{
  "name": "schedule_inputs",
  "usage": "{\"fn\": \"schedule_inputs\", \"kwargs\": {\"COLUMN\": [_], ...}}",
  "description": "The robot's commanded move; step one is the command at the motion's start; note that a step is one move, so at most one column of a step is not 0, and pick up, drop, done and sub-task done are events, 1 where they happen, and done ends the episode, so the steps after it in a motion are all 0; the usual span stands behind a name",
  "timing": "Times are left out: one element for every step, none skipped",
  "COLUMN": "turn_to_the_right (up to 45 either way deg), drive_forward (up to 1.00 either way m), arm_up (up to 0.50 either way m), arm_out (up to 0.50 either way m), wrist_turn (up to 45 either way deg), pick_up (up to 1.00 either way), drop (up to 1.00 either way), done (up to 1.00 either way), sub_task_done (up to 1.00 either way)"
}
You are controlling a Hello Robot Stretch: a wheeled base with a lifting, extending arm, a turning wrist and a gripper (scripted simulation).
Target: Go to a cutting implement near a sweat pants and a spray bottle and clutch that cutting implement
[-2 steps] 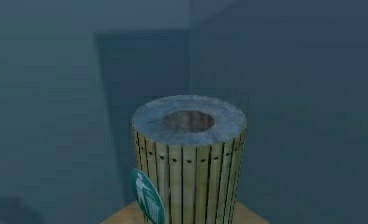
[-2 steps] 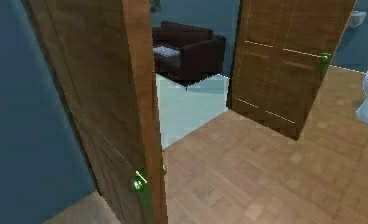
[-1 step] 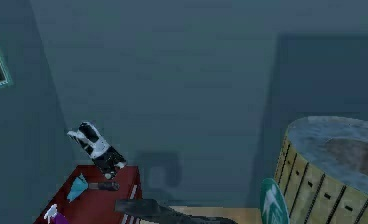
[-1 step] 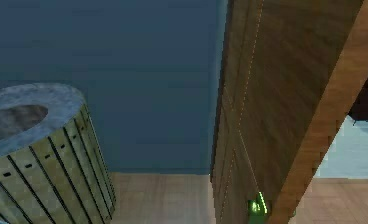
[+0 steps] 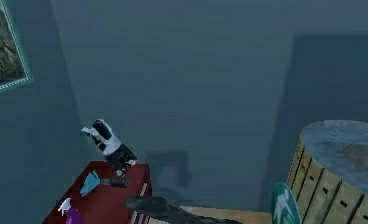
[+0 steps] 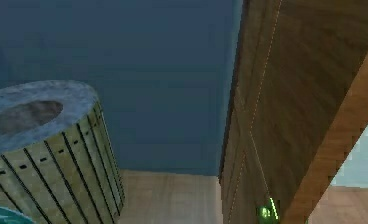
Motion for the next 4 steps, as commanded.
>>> {"fn": "schedule_inputs", "kwargs": {"turn_to_the_right": [0.0,-45.0,-45.0,-27.0], "drive_forward": [0.3,0.0,0.0,0.0], "arm_up": [0.0,0.0,0.0,0.0], "arm_out": [0.0,0.0,0.0,0.0], "wrist_turn": [0.0,0.0,0.0,0.0], "pick_up": [0.0,0.0,0.0,0.0], "drop": [0.0,0.0,0.0,0.0], "done": [0.0,0.0,0.0,0.0], "sub_task_done": [0.0,0.0,0.0,0.0]}}
